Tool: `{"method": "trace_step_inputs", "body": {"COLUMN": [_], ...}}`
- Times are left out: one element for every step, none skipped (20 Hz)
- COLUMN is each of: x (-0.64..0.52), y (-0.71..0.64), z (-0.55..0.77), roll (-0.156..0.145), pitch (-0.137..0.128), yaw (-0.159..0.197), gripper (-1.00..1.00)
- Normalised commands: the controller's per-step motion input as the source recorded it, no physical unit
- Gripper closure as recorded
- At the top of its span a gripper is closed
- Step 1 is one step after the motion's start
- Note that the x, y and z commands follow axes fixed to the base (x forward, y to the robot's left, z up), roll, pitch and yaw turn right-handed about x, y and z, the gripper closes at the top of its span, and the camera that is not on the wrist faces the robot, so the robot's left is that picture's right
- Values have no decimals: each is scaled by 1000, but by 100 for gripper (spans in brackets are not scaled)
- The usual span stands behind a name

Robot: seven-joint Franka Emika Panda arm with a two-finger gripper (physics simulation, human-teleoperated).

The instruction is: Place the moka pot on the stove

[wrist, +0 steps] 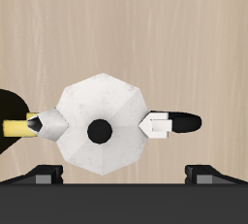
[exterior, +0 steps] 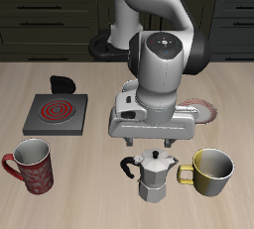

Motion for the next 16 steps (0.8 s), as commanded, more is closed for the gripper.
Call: {"method": "trace_step_inputs", "body": {"x": [4,-35,25,81,19,13,58,41,122,3,28,55,66,155,18,61], "y": [59,70,35,65,103,-12,-6,66,22,53,57,49,63,85,116,77], "z": [-8,-44,-95,-32,-10,-40,-30,-60,-41,-49,-7,22,-9,-58,-52,-76], "roll": [-29,20,18,-15,26,4,-16,35,-6,18,20,-14,4,13,11,9], "pitch": [1,-23,37,12,-9,14,6,19,2,25,-1,-8,6,30,-5,21], "yaw": [-30,39,-27,-24,18,-35,-25,-1,9,-18,0,-11,2,-44,25,-14], "gripper": [-100,-100,-100,-100,-100,-100,-100,-100,-100,-100,-100,-100,-100,-100,-100,-100]}}
